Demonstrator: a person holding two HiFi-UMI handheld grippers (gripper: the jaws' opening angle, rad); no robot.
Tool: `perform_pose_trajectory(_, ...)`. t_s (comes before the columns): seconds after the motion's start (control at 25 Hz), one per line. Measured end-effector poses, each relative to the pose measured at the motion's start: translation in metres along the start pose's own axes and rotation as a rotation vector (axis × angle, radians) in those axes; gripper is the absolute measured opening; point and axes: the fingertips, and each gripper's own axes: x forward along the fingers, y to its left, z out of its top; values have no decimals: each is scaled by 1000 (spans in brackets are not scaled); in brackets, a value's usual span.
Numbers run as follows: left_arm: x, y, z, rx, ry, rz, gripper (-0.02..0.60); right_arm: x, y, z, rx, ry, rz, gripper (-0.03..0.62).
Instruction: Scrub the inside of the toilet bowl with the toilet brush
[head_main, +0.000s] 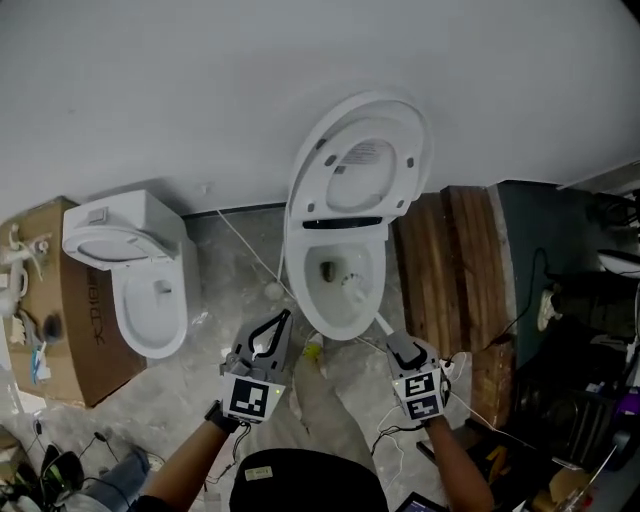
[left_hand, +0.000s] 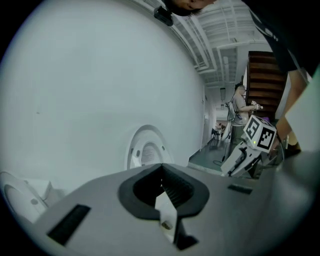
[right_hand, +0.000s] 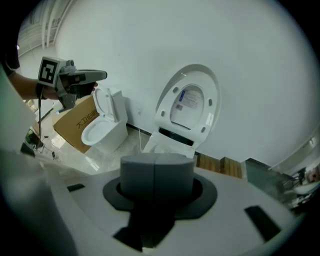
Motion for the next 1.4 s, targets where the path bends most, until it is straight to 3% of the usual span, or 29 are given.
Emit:
perform_pose_trajectory(0.12, 23, 6, -28, -87, 26, 17, 9, 56, -6, -2, -49, 22, 28, 152)
perform_pose_trajectory(0.32, 64, -3, -60, -3, 39, -36, 10, 132, -12, -11, -128, 30, 80, 152)
perform_pose_trajectory(0.52, 99, 9, -111, -19, 57, 3, 9, 210, -17, -11, -158, 0, 98, 152)
perform_pose_trajectory(0.72, 120, 10, -153, -46, 75, 14, 10, 268, 0, -20, -178, 5, 186, 152)
perform_pose_trajectory(0.92, 128, 3, -176, -20, 118, -33, 9, 299, 16, -25, -209, 16, 226, 152)
perform_pose_trajectory(1.0, 127, 5, -186, -52, 125, -22, 10, 314, 18, -24, -209, 14, 227, 152)
perform_pose_trajectory(1.12, 120, 8, -205, -179, 131, 46, 9, 335, 21, -20, -195, -4, 210, 152)
perform_pose_trajectory(1.2, 111, 1, -217, -158, 154, 33, 9, 345, 24, -17, -183, -13, 191, 152)
perform_pose_trajectory(1.32, 104, -8, -226, -232, 164, 50, 9, 357, 22, -8, -188, -14, 156, 152)
perform_pose_trajectory(1.4, 103, -13, -228, -230, 171, 34, 10, 365, 20, -3, -209, -12, 139, 152)
